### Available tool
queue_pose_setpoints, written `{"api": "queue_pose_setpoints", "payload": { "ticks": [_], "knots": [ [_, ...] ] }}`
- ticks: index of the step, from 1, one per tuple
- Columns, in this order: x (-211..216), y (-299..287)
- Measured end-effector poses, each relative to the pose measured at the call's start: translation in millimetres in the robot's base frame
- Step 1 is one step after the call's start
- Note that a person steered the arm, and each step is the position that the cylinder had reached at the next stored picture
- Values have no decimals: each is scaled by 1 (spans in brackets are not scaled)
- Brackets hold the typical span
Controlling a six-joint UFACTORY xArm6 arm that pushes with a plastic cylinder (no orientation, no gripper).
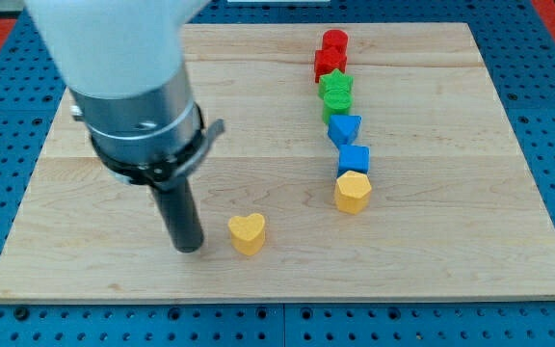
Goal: Move the yellow heart to the bottom side of the yellow hexagon
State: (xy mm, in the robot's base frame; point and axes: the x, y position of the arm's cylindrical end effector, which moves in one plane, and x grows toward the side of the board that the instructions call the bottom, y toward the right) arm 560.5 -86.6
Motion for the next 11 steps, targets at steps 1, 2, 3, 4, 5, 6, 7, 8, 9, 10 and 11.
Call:
{"api": "queue_pose_setpoints", "payload": {
  "ticks": [1, 2, 3, 4, 5, 6, 7, 8, 9, 10, 11],
  "knots": [
    [-2, 39],
    [-3, 73],
    [-4, 91],
    [-19, 43],
    [-31, 52],
    [-30, 80],
    [-28, 100],
    [-28, 124],
    [-25, 150],
    [-25, 118],
    [-29, 36]
  ]
}}
